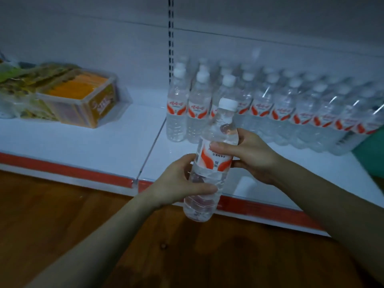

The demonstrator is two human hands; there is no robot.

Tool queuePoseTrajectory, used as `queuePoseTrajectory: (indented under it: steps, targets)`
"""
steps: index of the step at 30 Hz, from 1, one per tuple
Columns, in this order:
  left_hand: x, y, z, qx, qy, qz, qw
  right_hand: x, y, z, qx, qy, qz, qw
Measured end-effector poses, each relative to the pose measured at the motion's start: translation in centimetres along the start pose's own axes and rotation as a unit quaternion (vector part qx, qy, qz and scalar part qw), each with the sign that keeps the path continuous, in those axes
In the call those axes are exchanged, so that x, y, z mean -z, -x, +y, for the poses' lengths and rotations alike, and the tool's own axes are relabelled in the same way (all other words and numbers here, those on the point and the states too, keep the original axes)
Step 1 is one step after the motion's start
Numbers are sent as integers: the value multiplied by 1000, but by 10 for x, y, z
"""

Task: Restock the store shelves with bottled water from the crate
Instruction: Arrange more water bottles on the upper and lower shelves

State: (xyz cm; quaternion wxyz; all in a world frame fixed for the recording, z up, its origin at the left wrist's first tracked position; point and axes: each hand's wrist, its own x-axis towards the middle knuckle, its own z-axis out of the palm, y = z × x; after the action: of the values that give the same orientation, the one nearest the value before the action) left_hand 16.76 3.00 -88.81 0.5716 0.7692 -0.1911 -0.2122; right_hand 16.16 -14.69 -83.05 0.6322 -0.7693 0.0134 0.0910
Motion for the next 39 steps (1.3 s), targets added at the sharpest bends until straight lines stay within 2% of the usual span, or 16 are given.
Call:
queuePoseTrajectory:
  steps: [5, 9, 15, 18, 24, 30, 35, 39]
  targets:
    - [-28, -22, 4, -16, 59, -17, 998, 47, 18, 23, -10, -54, -21, 998]
    - [-45, -35, 4, -8, 72, -23, 997, 62, 25, 48, -40, -8, -17, 999]
    - [-61, -52, 5, -14, 64, -31, 997, 67, 26, 67, -35, -26, 19, 999]
    - [-66, -64, 9, -35, 60, -10, 998, 75, 23, 71, -33, 12, 25, 999]
    - [-65, -108, 26, -113, -35, 21, 993, 106, -9, 60, 21, 33, 66, 997]
    - [-74, -151, 23, -152, -132, 149, 968, 116, -59, 64, 42, 23, 114, 992]
    - [-73, -176, 8, -140, -198, 196, 950, 118, -92, 75, 46, 26, 118, 992]
    - [-72, -182, -7, -124, -232, 196, 945, 116, -103, 89, 34, 31, 99, 994]
